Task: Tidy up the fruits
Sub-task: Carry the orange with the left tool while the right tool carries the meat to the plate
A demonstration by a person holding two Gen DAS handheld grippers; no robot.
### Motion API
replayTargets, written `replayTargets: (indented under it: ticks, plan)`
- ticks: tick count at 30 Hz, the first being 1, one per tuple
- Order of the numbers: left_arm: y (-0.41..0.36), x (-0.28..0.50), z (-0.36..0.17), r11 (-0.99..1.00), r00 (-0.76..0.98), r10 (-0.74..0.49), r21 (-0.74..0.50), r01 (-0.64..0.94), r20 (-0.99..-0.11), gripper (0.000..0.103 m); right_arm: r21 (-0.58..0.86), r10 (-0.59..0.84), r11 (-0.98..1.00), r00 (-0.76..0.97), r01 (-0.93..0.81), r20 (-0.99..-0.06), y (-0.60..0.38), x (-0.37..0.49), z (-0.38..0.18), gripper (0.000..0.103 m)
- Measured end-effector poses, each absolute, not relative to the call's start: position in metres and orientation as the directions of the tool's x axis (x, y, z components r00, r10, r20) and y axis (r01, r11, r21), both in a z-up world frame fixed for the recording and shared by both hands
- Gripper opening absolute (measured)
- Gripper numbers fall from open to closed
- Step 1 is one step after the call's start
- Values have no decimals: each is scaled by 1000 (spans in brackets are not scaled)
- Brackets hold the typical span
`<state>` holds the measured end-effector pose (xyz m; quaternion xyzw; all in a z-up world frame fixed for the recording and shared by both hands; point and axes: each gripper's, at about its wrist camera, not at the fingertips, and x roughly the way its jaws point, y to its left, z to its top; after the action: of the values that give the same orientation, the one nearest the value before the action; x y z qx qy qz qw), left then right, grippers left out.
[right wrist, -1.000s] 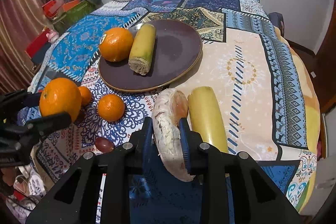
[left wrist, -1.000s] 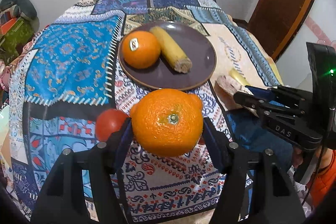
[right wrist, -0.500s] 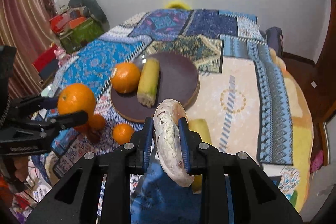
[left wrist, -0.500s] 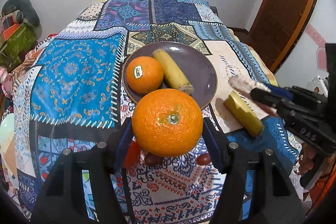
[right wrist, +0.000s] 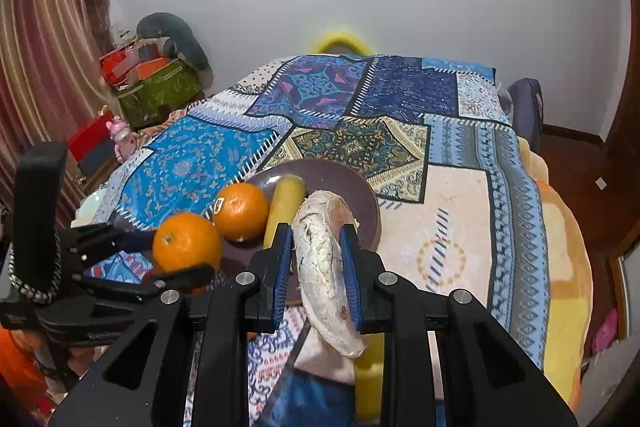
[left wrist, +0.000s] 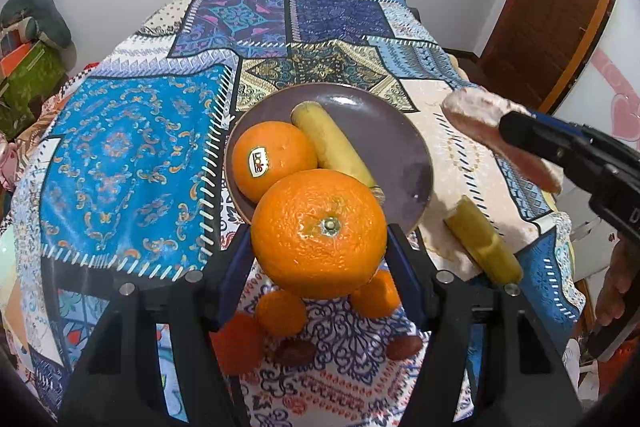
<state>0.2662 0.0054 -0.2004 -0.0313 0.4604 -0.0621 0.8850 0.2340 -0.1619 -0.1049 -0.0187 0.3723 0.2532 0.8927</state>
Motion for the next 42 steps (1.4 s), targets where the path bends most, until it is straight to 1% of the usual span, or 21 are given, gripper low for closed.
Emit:
replayTargets:
  ticks: [8, 14, 20, 23, 27, 42]
  plan:
    - [10, 294, -218, 988, 552, -151, -139, 64, -820, 65, 151, 448, 860, 581, -487, -679, -146, 259, -114, 22]
    - [9, 309, -216, 992, 580, -127, -106, 70, -805, 65, 148, 449, 855, 566, -498, -691, -133, 278, -125, 22]
    - [14, 322, -227, 991, 553, -136, -119, 66, -822, 65, 110, 426, 856, 568, -505, -704, -117, 295, -135, 22]
    - [18, 328, -240, 988, 512, -149, -144, 49, -846, 66, 85, 411, 855, 568, -512, -713, -110, 299, -142, 22]
    - [22, 328, -241, 983, 513, -175, -175, 48, -840, 66, 88, 410, 848, 542, -522, -734, -106, 302, -156, 22]
    - [16, 313, -234, 988, 502, -153, -146, 54, -851, 68, 130, 421, 831, 460, -540, -781, -107, 295, -171, 22]
